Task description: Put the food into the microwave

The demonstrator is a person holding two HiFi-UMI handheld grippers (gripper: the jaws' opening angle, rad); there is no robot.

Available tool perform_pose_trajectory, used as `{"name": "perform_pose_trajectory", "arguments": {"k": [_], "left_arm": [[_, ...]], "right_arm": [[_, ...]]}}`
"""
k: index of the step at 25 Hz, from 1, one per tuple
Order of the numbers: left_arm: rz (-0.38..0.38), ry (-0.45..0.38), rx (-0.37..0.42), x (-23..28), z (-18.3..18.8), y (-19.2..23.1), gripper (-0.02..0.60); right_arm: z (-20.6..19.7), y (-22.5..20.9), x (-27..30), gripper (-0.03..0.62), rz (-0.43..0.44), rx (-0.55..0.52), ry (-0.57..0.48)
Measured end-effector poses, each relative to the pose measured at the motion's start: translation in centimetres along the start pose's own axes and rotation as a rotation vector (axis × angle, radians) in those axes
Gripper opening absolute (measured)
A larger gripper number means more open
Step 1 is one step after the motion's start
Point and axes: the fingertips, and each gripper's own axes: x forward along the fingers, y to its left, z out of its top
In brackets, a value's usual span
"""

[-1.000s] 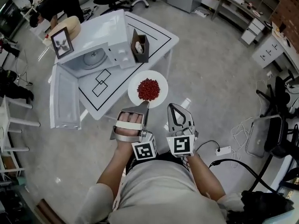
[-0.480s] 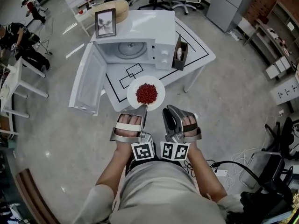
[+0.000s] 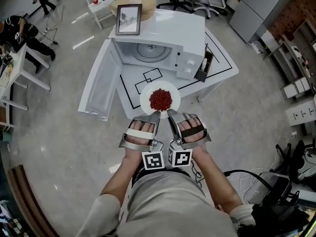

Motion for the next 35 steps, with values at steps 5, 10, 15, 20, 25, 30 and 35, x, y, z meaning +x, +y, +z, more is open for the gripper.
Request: {"name": "perform_pose_trajectory", "arguments": {"k": [5,10,15,20,25,30,35], "left_arm": [[-0.001,0.031,0.002,1.7,-2.3,-0.1,0.021],[0.015,0.056,-0.042,4.1,-4.4,-0.4,0.048],[0.044,0.109,-0.152,5.7,-7.6,-0.1,0.043],[-0.103,0.067,-0.547,7.5,-10.1,-2.6,0.008],[-0.190,-0.032,-0.965,9.9,-12.0,-3.5,0.008],[-0.223,-0.132,-1.275,12.0,-13.4,-4.0,0.008],[-0.263,-0.162,-1.347,13.0,-14.8,-4.7,0.007]], "right_arm": [[1.0,0.6,2.7,0.032,0.033,-0.044,-0.015],[1.3,1.4,5.8,0.029,0.085,-0.024,-0.014],[0.0,1.6,9.3,0.029,0.117,0.038,0.058],[-1.1,1.9,13.0,0.029,0.145,0.080,0.108],[-0.8,2.2,16.2,0.029,0.164,0.094,0.139],[-0.7,2.3,19.1,0.029,0.189,0.127,0.197],[-0.3,2.1,21.3,0.029,0.214,0.127,0.235]]}}
